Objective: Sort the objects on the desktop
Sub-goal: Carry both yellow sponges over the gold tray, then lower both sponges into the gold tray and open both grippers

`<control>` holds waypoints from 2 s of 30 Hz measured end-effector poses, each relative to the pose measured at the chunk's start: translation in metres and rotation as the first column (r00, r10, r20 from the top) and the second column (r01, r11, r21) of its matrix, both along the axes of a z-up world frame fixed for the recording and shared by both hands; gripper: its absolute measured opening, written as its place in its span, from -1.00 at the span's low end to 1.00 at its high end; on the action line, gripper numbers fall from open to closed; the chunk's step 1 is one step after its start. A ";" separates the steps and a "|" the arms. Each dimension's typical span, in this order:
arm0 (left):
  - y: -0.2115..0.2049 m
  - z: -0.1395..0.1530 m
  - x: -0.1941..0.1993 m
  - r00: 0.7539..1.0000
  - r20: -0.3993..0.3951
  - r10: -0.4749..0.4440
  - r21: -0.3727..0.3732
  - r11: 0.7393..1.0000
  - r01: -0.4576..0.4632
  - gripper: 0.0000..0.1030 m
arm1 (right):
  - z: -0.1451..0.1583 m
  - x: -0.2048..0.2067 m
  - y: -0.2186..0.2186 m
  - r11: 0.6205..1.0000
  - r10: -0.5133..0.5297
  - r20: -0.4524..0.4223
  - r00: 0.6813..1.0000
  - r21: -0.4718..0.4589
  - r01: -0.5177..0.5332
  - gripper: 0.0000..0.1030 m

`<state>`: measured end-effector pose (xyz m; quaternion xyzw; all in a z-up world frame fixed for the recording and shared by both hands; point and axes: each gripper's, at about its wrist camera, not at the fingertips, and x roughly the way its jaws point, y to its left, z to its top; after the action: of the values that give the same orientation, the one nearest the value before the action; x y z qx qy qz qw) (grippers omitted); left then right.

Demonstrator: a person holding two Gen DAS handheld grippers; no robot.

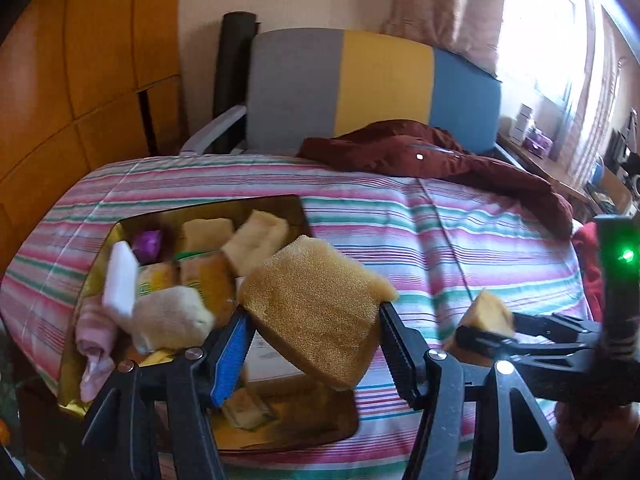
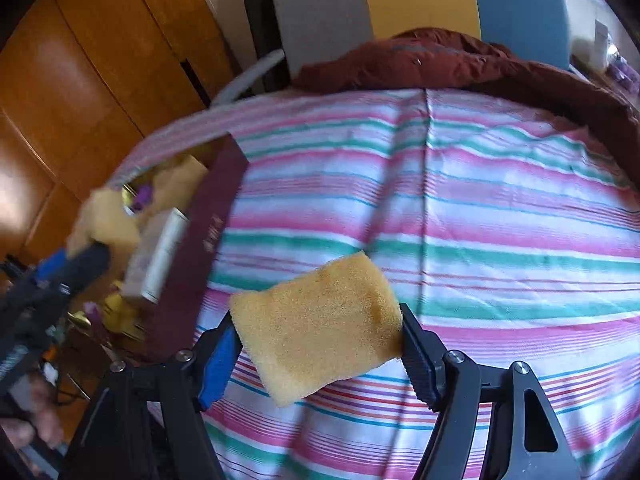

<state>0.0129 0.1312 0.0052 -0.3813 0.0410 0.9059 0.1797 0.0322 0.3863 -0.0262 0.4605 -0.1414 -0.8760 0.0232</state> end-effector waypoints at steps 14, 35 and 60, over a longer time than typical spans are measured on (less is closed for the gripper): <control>-0.088 -0.001 -0.026 0.981 0.032 0.192 0.051 0.980 -0.193 0.21 | 0.044 -0.028 -0.081 0.982 0.184 -0.114 0.976 -0.017 -0.187 0.42; -0.133 -0.039 -0.070 0.961 0.078 0.265 0.035 0.963 -0.268 0.21 | 0.017 -0.135 -0.179 0.939 0.333 -0.047 0.942 0.109 -0.327 0.41; -0.145 -0.039 -0.082 0.958 0.083 0.276 0.042 0.959 -0.280 0.58 | 0.026 -0.119 -0.187 0.932 0.362 -0.085 0.928 0.017 -0.361 0.79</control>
<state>-0.0692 -0.0139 -0.0342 -0.4127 -0.0439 0.9077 0.0620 -0.0869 0.1996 -0.0001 0.4401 -0.0525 -0.8761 0.1899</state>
